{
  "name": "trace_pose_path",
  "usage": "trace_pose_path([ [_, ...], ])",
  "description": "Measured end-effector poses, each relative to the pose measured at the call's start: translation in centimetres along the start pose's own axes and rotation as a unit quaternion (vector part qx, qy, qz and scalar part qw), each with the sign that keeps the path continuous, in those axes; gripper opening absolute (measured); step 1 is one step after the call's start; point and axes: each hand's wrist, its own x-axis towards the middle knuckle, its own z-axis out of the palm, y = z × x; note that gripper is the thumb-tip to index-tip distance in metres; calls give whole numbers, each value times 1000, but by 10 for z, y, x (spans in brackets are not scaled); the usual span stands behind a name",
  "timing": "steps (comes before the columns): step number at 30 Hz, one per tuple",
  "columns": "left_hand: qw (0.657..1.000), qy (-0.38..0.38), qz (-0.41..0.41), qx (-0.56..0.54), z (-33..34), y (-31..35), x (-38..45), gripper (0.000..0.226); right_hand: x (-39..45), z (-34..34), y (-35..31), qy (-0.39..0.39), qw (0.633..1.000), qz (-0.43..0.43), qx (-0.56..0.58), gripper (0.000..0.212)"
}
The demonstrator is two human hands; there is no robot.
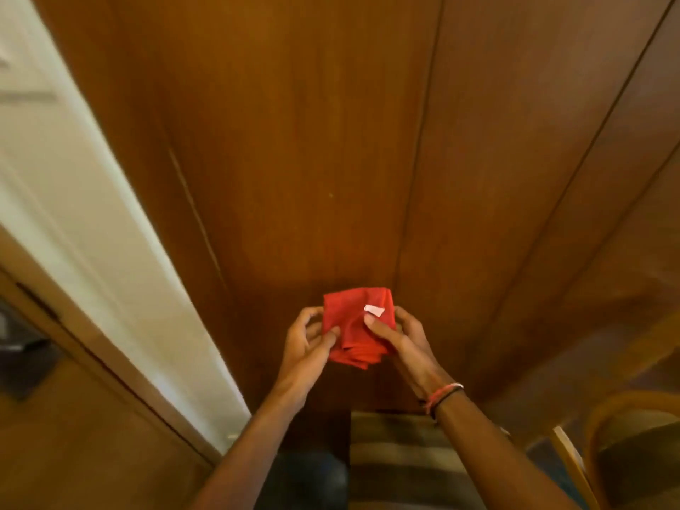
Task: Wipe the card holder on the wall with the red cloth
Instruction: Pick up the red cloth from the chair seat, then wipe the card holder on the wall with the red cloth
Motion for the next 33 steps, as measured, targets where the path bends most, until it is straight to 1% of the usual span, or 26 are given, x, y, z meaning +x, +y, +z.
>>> trace_pose_path([
  [4, 992, 21, 121, 16, -49, 93, -1, 28, -8, 62, -91, -20, 994, -103, -28, 30],
  [6, 980, 58, 185, 38, -78, 139, -8, 30, -20, 97, -137, -44, 986, -155, -51, 25],
  [8, 963, 101, 237, 80, -95, 169, -12, 34, -25, 120, -170, -68, 976, -194, -77, 21],
  [10, 922, 168, 318, 143, -112, 200, -23, 37, -35, 148, -202, -86, 966, -231, -84, 20],
  [12, 861, 235, 392, 223, -128, 226, -34, 35, -44, 176, -228, -93, 955, -268, -88, 22],
  [14, 801, 286, 442, 286, -144, 248, -41, 31, -55, 206, -250, -95, 946, -298, -82, 23],
  [16, 768, 314, 458, 319, -156, 265, -46, 32, -63, 233, -267, -95, 942, -315, -66, 23],
  [17, 763, 319, 459, 324, -161, 272, -47, 35, -67, 245, -273, -95, 942, -318, -56, 24],
  [20, 768, 339, 446, 308, -183, 298, -44, 54, -75, 284, -296, -106, 942, -318, -18, 32],
  [22, 766, 364, 449, 281, -199, 315, -36, 55, -75, 306, -312, -118, 944, -307, -1, 39],
  [24, 749, 393, 463, 265, -215, 331, -23, 53, -72, 324, -328, -140, 945, -296, -4, 38],
  [26, 736, 408, 473, 260, -227, 344, -7, 52, -68, 336, -345, -158, 940, -302, -31, 38],
  [27, 736, 411, 467, 266, -231, 348, 2, 52, -66, 338, -354, -158, 932, -318, -68, 42],
  [29, 739, 417, 434, 304, -236, 352, 19, 52, -62, 335, -369, -132, 901, -369, -186, 53],
  [30, 726, 426, 415, 345, -237, 351, 28, 55, -59, 330, -375, -108, 881, -395, -238, 56],
  [32, 672, 434, 378, 466, -239, 344, 45, 61, -51, 312, -383, -50, 841, -445, -302, 58],
  [33, 641, 434, 361, 520, -240, 341, 53, 64, -45, 300, -386, -18, 816, -476, -328, 57],
])
